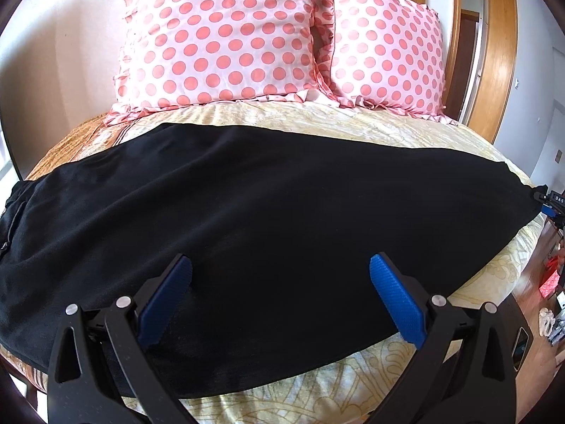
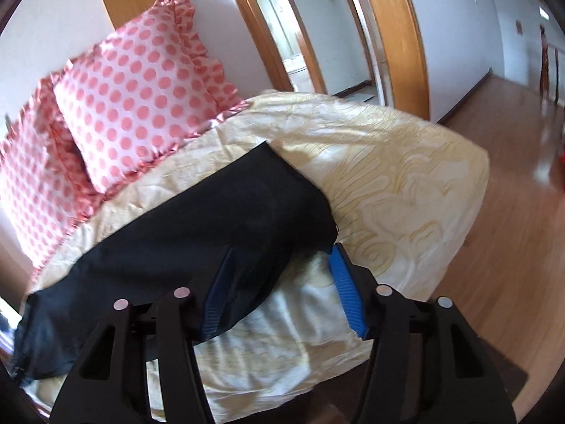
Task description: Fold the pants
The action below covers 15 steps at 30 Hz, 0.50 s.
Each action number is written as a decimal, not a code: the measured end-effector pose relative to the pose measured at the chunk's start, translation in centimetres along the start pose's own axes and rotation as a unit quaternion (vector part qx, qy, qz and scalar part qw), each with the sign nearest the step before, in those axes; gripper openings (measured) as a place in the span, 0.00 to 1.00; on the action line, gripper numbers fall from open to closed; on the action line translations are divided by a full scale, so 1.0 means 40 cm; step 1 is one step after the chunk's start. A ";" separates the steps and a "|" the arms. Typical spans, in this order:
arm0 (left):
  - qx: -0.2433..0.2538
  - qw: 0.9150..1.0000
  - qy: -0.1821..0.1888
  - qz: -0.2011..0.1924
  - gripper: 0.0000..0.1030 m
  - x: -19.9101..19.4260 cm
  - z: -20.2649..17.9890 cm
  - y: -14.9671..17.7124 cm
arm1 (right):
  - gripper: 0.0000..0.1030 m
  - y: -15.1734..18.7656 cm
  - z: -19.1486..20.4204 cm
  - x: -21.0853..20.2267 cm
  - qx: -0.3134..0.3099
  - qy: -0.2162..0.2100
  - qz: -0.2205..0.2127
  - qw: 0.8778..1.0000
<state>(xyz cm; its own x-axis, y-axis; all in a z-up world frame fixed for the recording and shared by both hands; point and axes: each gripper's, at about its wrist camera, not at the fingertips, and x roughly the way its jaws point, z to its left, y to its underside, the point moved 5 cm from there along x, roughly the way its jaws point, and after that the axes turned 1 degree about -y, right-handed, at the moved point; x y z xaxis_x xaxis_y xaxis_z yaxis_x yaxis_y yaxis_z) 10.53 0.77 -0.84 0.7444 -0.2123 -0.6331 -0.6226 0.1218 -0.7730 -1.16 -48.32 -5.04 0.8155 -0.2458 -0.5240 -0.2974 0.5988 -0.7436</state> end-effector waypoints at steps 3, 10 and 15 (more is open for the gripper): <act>-0.003 1.000 0.001 0.000 0.98 0.001 0.001 0.000 | 0.51 0.009 0.012 0.000 0.024 -0.034 0.010 0.999; -0.002 1.000 0.001 0.002 0.98 0.009 0.002 -0.004 | 0.39 -0.011 0.000 0.033 0.044 -0.002 -0.028 0.999; -0.009 1.000 -0.009 -0.002 0.98 -0.005 0.022 0.002 | 0.14 -0.029 -0.032 0.057 0.070 0.008 -0.040 0.997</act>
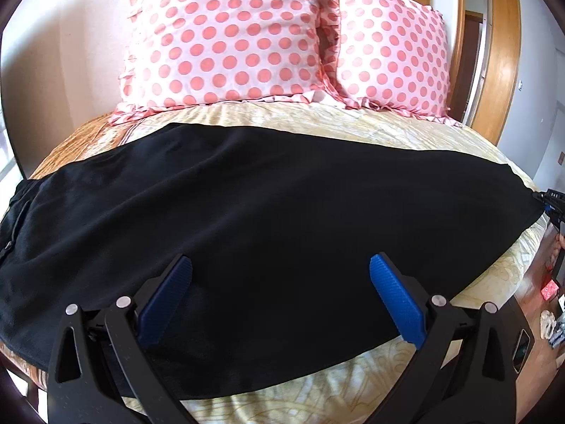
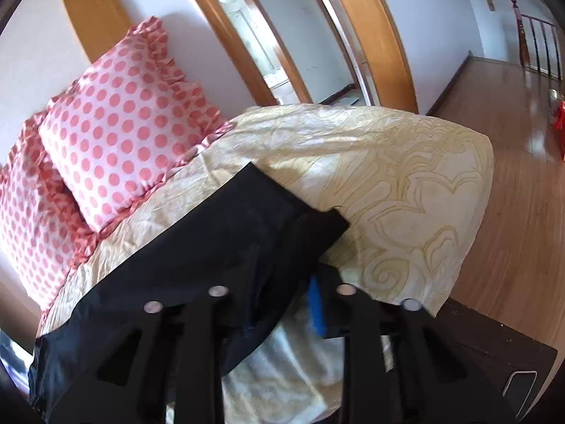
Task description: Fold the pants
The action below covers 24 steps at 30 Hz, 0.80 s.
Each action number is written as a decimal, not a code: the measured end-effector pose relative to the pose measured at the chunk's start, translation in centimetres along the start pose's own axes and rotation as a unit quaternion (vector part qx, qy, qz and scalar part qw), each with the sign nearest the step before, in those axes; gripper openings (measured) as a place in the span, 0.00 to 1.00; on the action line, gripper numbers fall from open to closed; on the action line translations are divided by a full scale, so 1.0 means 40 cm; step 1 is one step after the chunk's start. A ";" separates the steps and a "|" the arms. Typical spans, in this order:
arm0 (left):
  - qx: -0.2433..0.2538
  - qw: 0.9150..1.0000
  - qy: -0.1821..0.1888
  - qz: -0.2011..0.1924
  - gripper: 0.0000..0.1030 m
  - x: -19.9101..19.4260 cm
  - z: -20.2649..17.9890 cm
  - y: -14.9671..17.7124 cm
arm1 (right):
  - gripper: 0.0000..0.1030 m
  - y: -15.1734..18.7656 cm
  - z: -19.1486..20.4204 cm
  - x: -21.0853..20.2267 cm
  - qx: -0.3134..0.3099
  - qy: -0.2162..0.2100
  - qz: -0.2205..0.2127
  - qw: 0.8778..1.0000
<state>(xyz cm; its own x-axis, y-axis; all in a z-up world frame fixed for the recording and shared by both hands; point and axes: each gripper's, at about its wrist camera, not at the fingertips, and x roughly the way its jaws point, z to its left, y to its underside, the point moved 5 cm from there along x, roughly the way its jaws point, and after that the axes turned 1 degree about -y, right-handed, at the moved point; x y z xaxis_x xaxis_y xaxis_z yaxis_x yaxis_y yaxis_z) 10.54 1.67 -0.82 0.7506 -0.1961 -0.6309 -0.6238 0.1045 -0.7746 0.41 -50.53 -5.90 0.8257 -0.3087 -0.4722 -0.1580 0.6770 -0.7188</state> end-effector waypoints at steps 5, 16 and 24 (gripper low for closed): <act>-0.014 1.000 -0.007 -0.002 0.98 -0.008 0.031 0.004 | 0.08 -0.015 0.067 -0.036 -0.006 -0.058 -0.021 0.998; -0.063 0.997 -0.037 -0.030 0.98 -0.071 0.106 0.001 | 0.08 0.184 0.758 -0.101 -0.159 -0.351 0.058 0.921; -0.102 0.991 -0.080 -0.039 0.98 -0.130 0.203 0.032 | 0.08 0.727 1.019 -0.012 -0.265 -0.374 0.304 0.835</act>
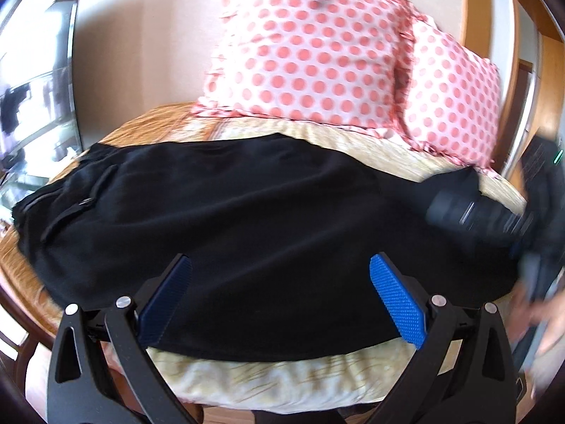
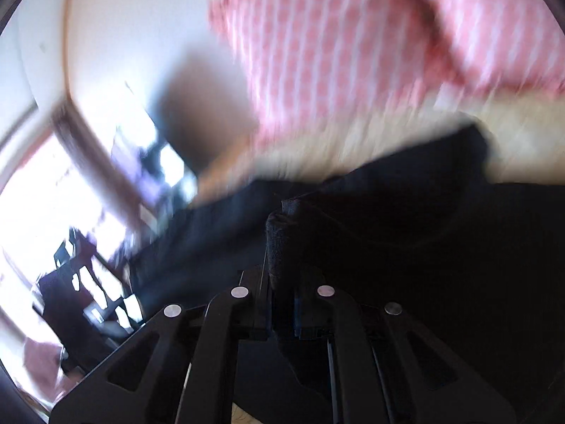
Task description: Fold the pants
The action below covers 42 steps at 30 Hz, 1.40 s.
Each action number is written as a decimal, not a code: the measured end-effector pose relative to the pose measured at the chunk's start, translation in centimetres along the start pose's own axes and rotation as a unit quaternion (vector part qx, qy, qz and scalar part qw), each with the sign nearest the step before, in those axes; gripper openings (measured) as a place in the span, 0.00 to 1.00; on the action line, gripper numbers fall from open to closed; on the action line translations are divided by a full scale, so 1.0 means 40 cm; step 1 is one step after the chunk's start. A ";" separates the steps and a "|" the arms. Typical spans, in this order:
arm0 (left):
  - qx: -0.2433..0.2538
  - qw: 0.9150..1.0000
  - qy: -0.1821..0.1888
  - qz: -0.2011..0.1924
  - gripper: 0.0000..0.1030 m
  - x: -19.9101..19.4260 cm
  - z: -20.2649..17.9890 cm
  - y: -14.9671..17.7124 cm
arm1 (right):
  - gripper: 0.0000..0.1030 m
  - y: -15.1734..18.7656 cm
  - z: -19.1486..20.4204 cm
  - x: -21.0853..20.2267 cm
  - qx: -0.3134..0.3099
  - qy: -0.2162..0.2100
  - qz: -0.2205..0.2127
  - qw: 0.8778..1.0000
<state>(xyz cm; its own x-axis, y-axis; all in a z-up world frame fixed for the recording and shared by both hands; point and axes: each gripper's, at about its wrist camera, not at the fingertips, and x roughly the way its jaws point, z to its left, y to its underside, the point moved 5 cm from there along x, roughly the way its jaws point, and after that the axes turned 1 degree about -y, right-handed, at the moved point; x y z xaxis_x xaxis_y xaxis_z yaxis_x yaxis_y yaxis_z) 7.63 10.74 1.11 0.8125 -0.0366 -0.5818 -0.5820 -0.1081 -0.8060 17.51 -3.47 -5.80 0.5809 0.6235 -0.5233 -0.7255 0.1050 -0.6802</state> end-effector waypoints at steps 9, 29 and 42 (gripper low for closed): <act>-0.049 0.999 -0.022 -0.001 0.98 -0.003 0.076 -0.006 | 0.08 -0.075 0.071 -0.020 -0.021 0.009 -0.030 0.999; -0.045 0.997 -0.053 -0.015 0.98 -0.024 0.099 -0.012 | 0.46 0.076 0.191 0.086 -0.152 0.026 0.049 0.987; -0.119 0.984 -0.129 -0.033 0.98 -0.074 0.276 -0.027 | 0.57 0.081 0.180 0.084 -0.215 0.149 0.040 0.964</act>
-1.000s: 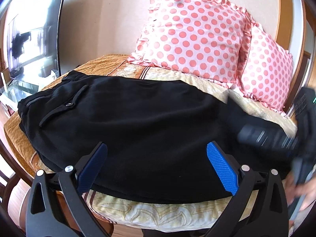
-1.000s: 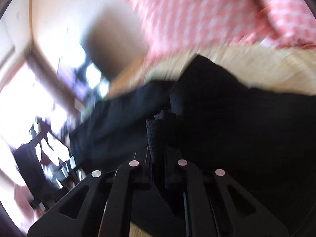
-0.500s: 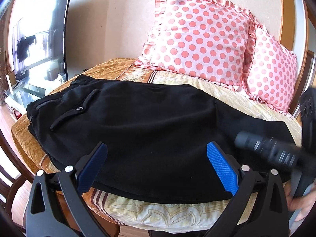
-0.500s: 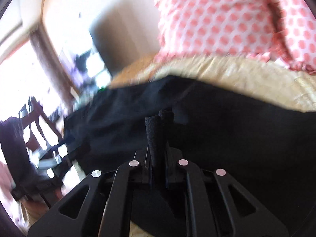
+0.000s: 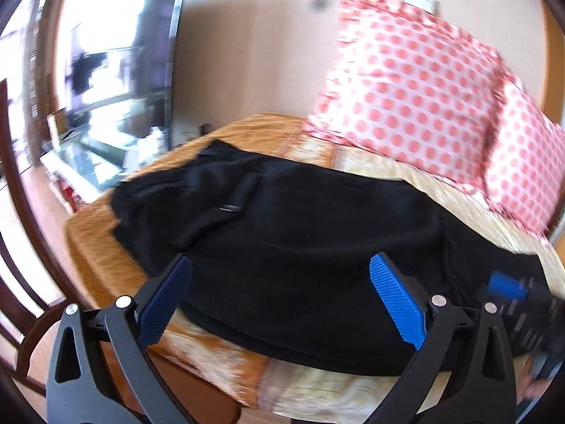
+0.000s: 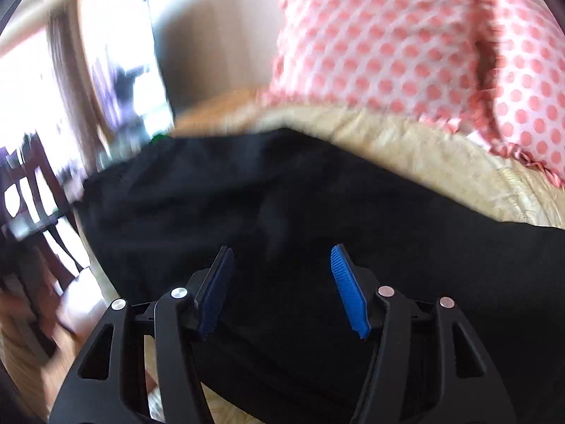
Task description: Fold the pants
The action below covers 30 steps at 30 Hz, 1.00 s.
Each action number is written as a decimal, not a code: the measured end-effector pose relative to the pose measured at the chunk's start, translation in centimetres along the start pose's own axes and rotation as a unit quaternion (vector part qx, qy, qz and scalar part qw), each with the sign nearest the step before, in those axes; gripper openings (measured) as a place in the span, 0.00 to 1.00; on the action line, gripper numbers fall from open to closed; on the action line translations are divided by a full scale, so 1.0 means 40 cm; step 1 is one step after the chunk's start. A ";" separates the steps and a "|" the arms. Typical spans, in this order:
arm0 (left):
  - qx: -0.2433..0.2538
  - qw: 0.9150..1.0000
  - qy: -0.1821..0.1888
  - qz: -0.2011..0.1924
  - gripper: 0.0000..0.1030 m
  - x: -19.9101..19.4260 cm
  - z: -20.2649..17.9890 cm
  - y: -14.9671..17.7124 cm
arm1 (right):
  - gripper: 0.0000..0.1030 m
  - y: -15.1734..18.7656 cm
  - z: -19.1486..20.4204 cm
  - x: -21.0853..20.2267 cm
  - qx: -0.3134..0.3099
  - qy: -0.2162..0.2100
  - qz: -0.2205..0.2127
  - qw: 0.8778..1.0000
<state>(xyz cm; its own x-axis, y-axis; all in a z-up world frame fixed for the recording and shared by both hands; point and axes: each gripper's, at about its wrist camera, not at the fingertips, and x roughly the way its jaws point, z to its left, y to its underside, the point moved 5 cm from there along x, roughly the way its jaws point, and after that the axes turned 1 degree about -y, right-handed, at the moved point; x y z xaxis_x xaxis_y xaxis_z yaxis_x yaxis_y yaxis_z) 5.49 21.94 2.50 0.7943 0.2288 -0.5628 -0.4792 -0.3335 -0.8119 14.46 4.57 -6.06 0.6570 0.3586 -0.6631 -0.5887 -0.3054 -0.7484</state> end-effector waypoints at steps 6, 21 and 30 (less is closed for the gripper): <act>-0.089 0.996 -0.003 0.021 0.98 0.013 0.164 -0.044 | 0.61 0.030 0.016 -0.028 -0.030 0.002 -0.011 0.999; -0.273 0.945 0.127 0.131 0.96 0.108 0.267 -0.029 | 0.79 0.032 -0.012 -0.075 0.003 -0.018 -0.040 0.999; -0.331 0.917 0.176 0.139 0.98 0.134 0.278 -0.039 | 0.79 0.031 -0.011 -0.073 0.003 -0.025 -0.048 0.999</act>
<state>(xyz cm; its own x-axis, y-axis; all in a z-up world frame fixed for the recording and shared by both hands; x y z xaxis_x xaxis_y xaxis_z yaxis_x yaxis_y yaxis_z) 6.33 33.86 -0.99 0.8034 -0.2196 -0.5534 -0.4422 -0.8425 -0.3077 12.01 2.74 -5.05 0.6859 0.4306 -0.5867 -0.5266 -0.2626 -0.8085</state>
